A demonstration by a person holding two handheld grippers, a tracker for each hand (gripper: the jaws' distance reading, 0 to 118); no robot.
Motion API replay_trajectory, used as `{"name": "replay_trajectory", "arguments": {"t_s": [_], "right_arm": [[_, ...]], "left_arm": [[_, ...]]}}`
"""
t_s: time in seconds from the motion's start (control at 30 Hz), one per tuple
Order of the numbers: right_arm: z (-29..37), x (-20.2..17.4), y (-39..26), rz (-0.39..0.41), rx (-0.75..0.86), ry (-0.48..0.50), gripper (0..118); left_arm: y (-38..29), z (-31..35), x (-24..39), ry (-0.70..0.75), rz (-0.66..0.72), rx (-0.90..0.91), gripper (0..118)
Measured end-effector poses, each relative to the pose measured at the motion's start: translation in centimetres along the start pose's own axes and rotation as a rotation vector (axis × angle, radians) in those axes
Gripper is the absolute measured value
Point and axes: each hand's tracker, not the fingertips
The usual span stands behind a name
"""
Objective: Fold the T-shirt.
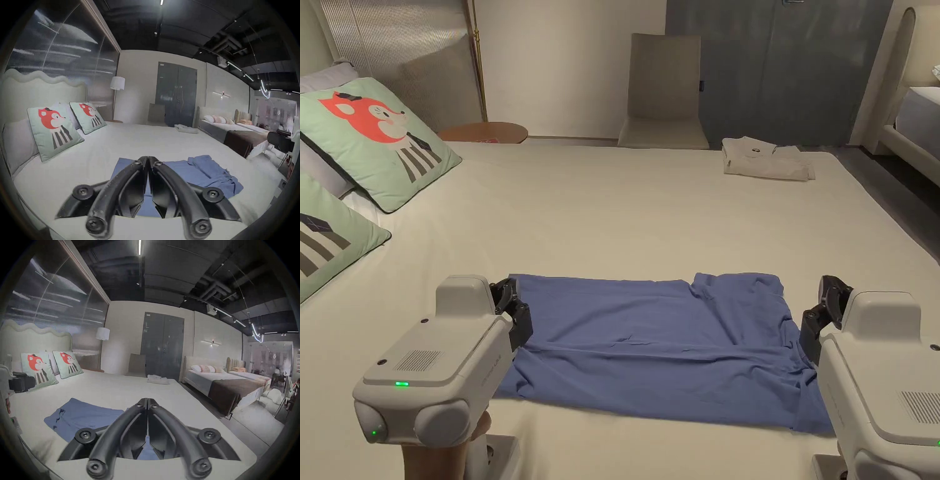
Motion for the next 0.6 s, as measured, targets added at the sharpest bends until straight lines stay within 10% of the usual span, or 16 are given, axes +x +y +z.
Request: {"name": "replay_trajectory", "arguments": {"t_s": [0.37,0.5,0.6], "right_arm": [[-0.5,0.3,-0.7,-0.011,-0.049,-0.009,1],[-2.4,0.9,-1.8,-0.014,-0.092,-0.008,1],[-3.2,0.9,-2.3,-0.013,-0.12,-0.009,1]], "left_arm": [[-2.8,-6.8,-6.5,0.055,0.054,-0.429,6],[-4.8,-9.3,-9.1,0.085,0.103,-0.548,88],[-6.6,-10.9,-10.3,0.118,0.107,-0.614,99]]}}
